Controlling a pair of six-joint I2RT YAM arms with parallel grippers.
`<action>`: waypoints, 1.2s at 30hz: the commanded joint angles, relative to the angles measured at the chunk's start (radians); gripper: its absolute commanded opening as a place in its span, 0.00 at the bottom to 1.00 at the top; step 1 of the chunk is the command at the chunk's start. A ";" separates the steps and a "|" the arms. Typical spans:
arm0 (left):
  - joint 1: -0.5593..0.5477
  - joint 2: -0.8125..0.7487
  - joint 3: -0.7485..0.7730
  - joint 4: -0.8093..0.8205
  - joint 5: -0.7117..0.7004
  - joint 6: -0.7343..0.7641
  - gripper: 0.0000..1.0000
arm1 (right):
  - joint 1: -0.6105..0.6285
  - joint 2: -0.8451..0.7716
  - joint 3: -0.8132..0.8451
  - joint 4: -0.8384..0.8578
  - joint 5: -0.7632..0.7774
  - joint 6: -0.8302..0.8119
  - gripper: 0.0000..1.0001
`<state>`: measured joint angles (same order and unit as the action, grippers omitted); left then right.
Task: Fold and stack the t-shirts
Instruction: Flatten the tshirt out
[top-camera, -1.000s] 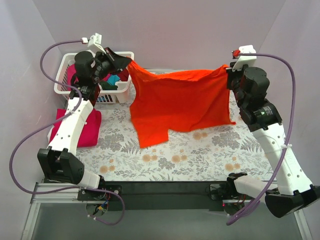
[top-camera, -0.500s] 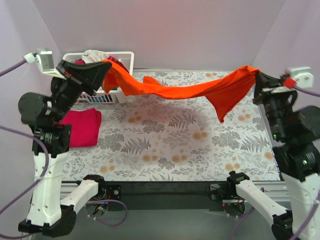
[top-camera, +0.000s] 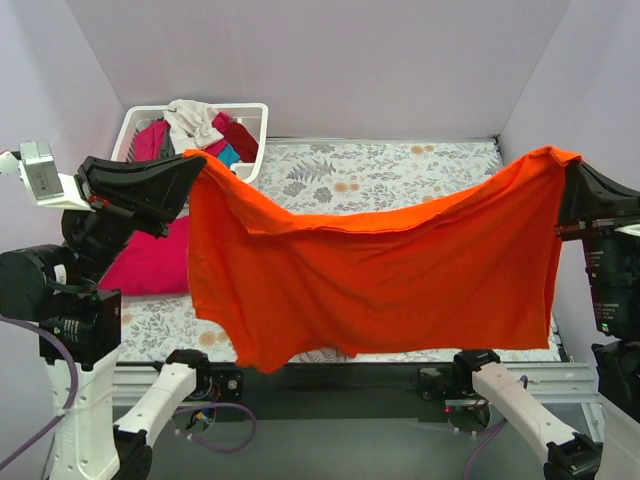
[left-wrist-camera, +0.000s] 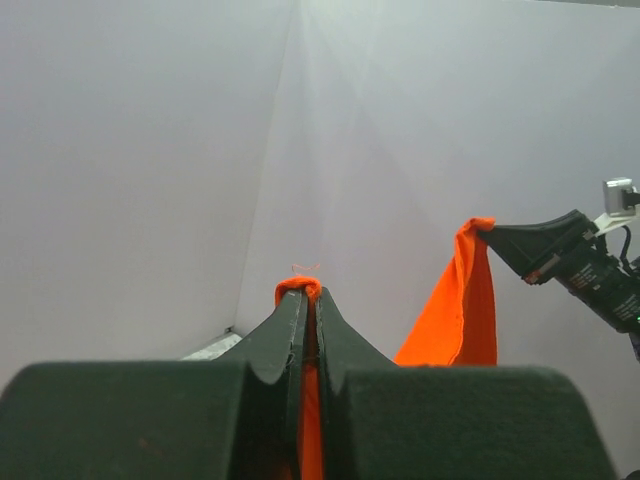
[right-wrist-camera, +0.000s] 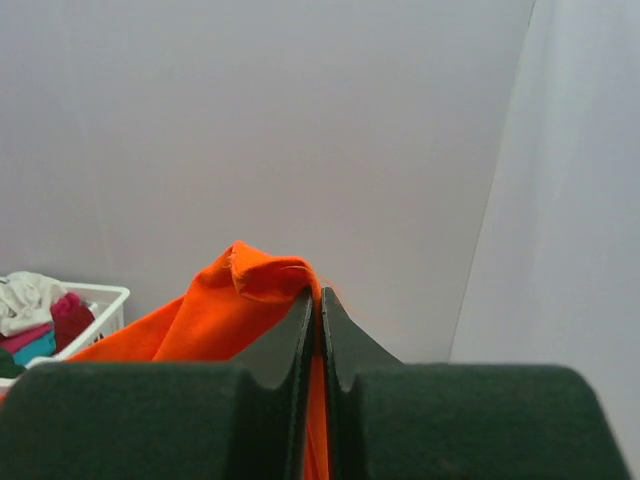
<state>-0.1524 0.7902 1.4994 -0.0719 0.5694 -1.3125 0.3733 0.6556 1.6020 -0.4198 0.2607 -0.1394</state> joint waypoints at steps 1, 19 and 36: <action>0.002 0.072 -0.019 0.003 0.012 -0.016 0.00 | -0.002 0.062 -0.059 0.003 0.083 0.000 0.01; -0.003 1.237 0.150 0.195 -0.005 -0.031 0.19 | -0.209 0.667 -0.464 0.460 0.129 0.110 0.01; -0.113 1.144 0.061 0.327 -0.083 0.090 0.86 | -0.272 0.773 -0.525 0.536 -0.162 0.178 0.64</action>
<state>-0.2134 2.0514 1.5906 0.2207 0.5209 -1.2926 0.1005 1.4887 1.1400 0.0635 0.1532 -0.0017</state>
